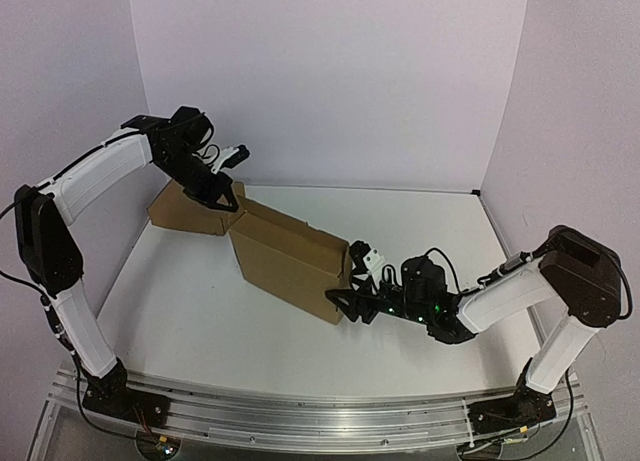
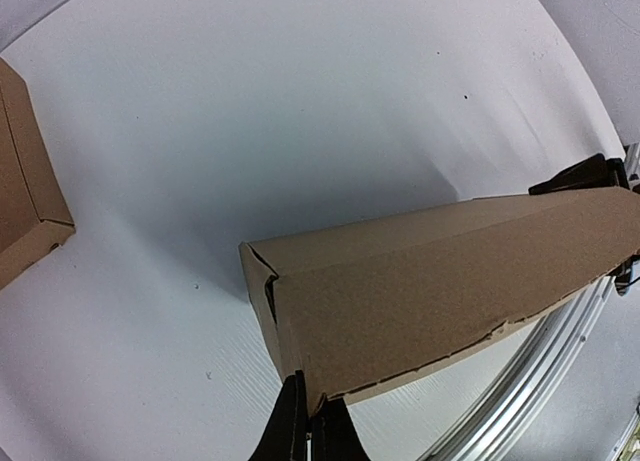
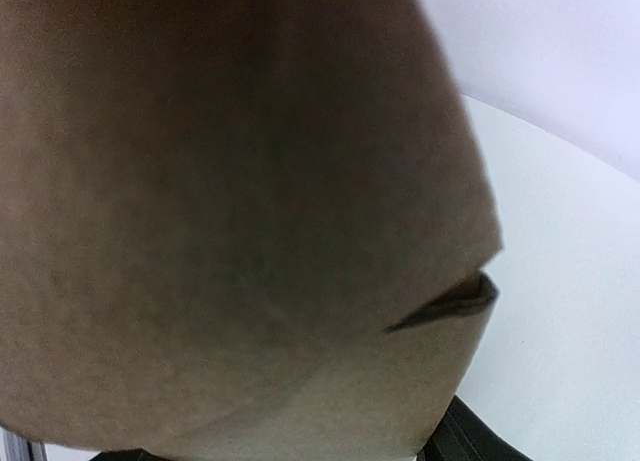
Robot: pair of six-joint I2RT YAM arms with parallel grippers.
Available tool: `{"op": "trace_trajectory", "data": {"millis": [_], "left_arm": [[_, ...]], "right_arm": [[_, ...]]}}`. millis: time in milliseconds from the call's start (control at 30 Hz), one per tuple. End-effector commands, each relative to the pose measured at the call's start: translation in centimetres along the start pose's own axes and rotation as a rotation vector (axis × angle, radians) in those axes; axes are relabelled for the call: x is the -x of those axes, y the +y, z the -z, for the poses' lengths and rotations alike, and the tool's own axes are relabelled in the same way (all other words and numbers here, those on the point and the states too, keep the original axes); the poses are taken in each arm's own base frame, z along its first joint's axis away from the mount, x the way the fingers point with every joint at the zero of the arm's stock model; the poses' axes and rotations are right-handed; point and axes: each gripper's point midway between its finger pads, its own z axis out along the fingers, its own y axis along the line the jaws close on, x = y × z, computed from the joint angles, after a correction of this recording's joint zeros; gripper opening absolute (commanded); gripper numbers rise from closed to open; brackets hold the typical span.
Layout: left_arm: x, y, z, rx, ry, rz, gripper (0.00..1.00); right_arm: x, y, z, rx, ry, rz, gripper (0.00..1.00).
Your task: Fold the paper box
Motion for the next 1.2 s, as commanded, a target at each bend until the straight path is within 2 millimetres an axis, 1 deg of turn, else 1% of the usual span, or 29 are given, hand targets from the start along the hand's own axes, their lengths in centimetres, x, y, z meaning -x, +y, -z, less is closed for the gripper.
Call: {"op": "trace_trajectory", "data": {"millis": [0,167,200,267,367,467,500,567,633,667,733,767,833,1000,1067,1167], "left_arm": [[2.8,-3.6,1.6,-0.152,-0.081,0.019,0.0],[3.1,-6.6,2.5,-0.335,-0.1,0.083,0.0],[3.2,-6.8,2.6,-0.35,-0.104,0.082,0.0],[3.1,-6.3,2.3,-0.32,-0.103,0.07,0.0],[2.8,-4.6,1.6,-0.23,-0.086,0.052,0.0],[2.1,-3.8,1.0,-0.192,-0.07,0.025,0.0],[1.6,-3.4,0.5,-0.172,-0.058,0.031,0.0],[1.3,-3.3,0.4,-0.175,-0.041,0.043,0.0],[2.7,-4.0,1.2,-0.218,-0.069,0.015,0.0],[4.1,-4.4,2.3,-0.217,-0.115,-0.036,0.0],[6.1,-4.3,4.0,-0.165,-0.196,-0.134,0.0],[6.5,-3.9,4.4,-0.125,-0.22,-0.178,0.0],[6.2,-3.1,4.6,-0.052,-0.224,-0.244,0.0],[4.6,-1.9,3.4,0.113,-0.17,-0.39,0.0],[4.2,-2.2,3.2,0.122,-0.167,-0.429,0.0],[3.4,-3.0,2.8,0.068,-0.136,-0.423,0.0]], "right_arm": [[0.5,-1.5,-0.9,-0.089,0.015,-0.044,0.42],[0.1,-1.7,-1.1,-0.094,0.028,-0.073,0.42],[0.1,-1.6,-1.1,-0.089,0.03,-0.077,0.42],[0.0,-1.5,-1.2,-0.084,0.033,-0.082,0.42],[-0.2,-1.5,-1.0,-0.087,0.037,-0.084,0.42],[-0.5,-1.3,-1.0,-0.071,0.047,-0.086,0.42],[-0.6,-1.2,-1.1,-0.068,0.051,-0.089,0.42],[-1.1,-1.2,-1.2,-0.067,0.068,-0.096,0.42],[-1.7,-1.6,-1.2,-0.094,0.096,-0.101,0.41],[-2.1,-2.1,-1.2,-0.12,0.118,-0.102,0.4],[-2.8,-2.9,-1.1,-0.171,0.159,-0.096,0.39],[-3.1,-3.3,-0.9,-0.196,0.172,-0.091,0.39],[-3.2,-4.0,-0.6,-0.236,0.177,-0.076,0.39],[-3.5,-5.5,0.2,-0.323,0.222,-0.009,0.38],[-3.2,-5.7,0.3,-0.338,0.223,0.025,0.37],[-2.4,-5.7,0.5,-0.339,0.224,0.148,0.37]]}}
